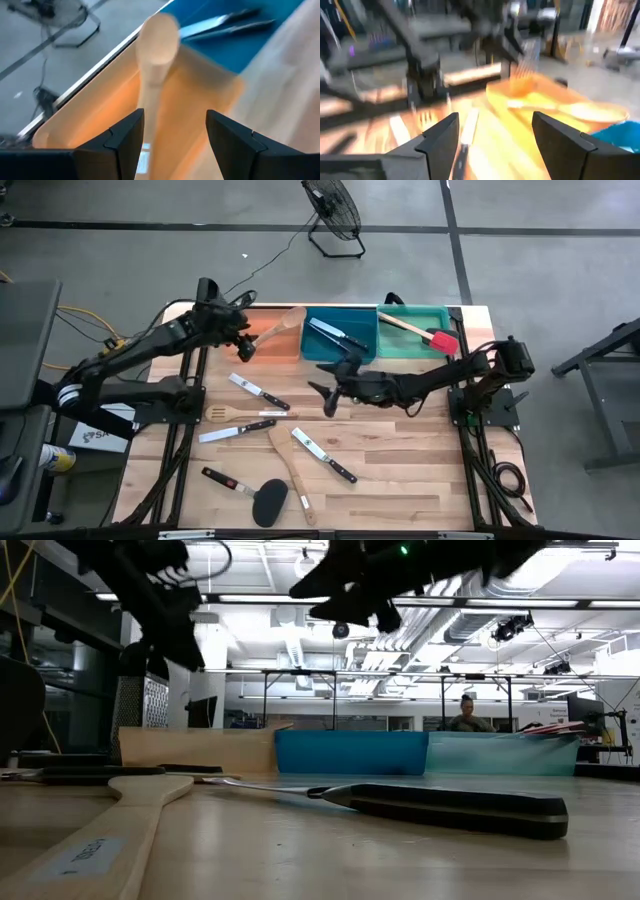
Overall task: Pick & Place Kitchen Items
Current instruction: Put the knife into the blue bin
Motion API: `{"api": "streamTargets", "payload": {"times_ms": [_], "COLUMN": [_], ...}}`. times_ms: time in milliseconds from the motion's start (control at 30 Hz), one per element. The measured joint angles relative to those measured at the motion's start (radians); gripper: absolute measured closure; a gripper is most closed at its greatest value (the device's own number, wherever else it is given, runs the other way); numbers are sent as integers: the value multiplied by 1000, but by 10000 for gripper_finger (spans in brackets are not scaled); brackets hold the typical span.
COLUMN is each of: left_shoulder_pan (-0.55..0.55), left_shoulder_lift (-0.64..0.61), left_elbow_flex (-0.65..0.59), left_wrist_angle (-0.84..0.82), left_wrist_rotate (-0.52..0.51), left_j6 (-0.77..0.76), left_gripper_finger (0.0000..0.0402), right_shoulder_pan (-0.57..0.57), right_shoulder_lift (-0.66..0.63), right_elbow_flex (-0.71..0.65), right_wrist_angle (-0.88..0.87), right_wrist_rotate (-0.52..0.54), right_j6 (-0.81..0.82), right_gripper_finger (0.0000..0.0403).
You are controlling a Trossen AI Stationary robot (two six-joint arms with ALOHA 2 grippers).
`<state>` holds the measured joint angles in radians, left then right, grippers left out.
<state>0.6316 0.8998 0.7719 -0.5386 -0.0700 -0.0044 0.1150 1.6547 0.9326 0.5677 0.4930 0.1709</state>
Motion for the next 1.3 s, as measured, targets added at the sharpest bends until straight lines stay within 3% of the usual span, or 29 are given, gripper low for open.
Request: {"api": "streamTargets", "payload": {"times_ms": [167,300,567,933,1133,1300], "left_shoulder_pan": [-97,-180,-314,-379,-378,-378], "left_shoulder_lift": [-98,-155,-192,-191,-191,-191], "left_elbow_flex": [0,0,0,-2,-2,-2], "left_wrist_angle": [-6,-17,-34,-87,-101,-101], "left_wrist_rotate": [-8,-57,-145,-195,-195,-195], "left_j6": [-40,-73,-103,-117,-129,-132], "left_gripper_finger": [194,194,194,194,194,194], "right_shoulder_pan": [5,9,31,141,193,230], "right_shoulder_lift": [0,0,0,0,0,44], "right_elbow_flex": [212,311,381,418,418,418], "right_wrist_angle": [-488,-700,-832,-979,-1136,-1145], "right_wrist_rotate": [-5,-44,-237,-327,-335,-331], "right_j6": [134,229,349,460,562,593], "right_gripper_finger": [160,160,160,160,160,160]}}
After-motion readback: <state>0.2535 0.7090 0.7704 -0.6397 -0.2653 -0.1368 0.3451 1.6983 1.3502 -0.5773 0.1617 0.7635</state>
